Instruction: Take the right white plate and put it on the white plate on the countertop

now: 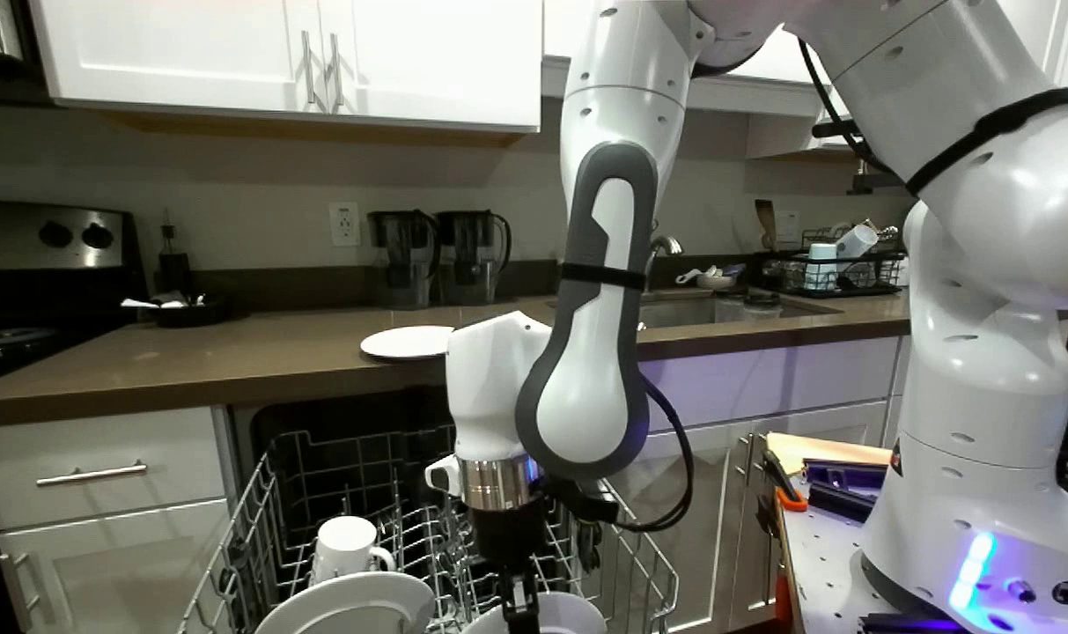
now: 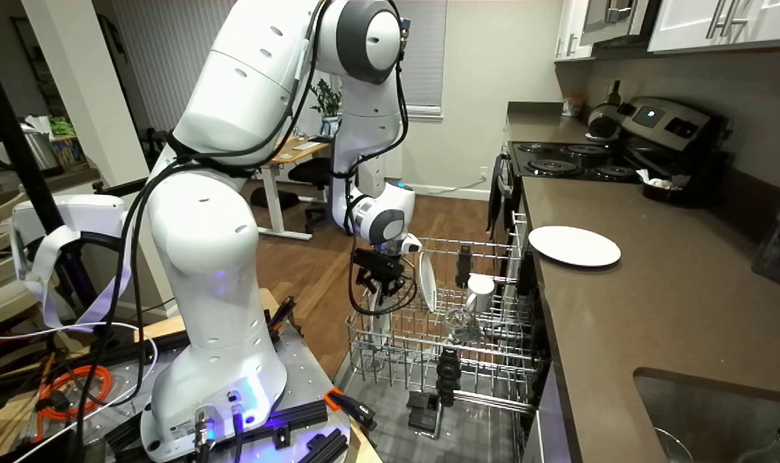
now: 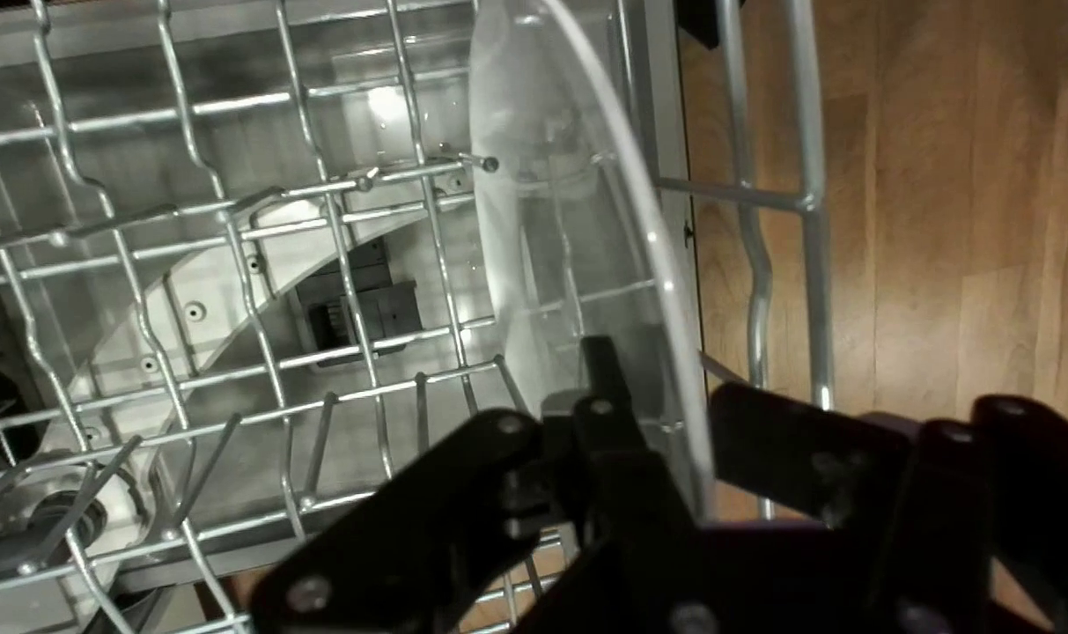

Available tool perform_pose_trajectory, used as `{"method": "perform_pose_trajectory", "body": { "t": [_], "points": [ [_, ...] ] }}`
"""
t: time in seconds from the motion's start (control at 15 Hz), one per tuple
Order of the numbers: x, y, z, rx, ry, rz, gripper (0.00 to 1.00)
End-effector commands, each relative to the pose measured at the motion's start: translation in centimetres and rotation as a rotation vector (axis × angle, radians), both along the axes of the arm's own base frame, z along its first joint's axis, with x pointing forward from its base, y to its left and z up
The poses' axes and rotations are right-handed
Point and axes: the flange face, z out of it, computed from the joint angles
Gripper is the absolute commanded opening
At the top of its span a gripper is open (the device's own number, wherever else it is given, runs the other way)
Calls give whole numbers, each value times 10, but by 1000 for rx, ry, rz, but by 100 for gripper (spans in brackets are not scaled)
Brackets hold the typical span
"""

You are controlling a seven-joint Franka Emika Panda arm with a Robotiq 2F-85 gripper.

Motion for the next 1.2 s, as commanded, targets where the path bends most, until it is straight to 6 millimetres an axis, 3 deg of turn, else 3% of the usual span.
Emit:
{"method": "perform_pose_trajectory", "body": {
  "t": [0.0, 0.13, 0.47, 0.53, 0.6, 0.67, 0.73, 0.8, 1.13],
  "points": [
    [6, -6, 1, 18, -4, 11, 48],
    [7, -7, 5, 10, -4, 9, 54],
    [8, -4, 15, 7, -6, 12, 86],
    [8, -5, 17, 6, -8, 9, 83],
    [8, -4, 19, 7, -10, 10, 91],
    [8, -4, 21, 6, -13, 11, 72],
    [9, -4, 23, 7, -16, 11, 59],
    [9, -4, 24, 7, -18, 10, 58],
    [10, -2, 28, 4, -9, 16, 25]
  ]
}}
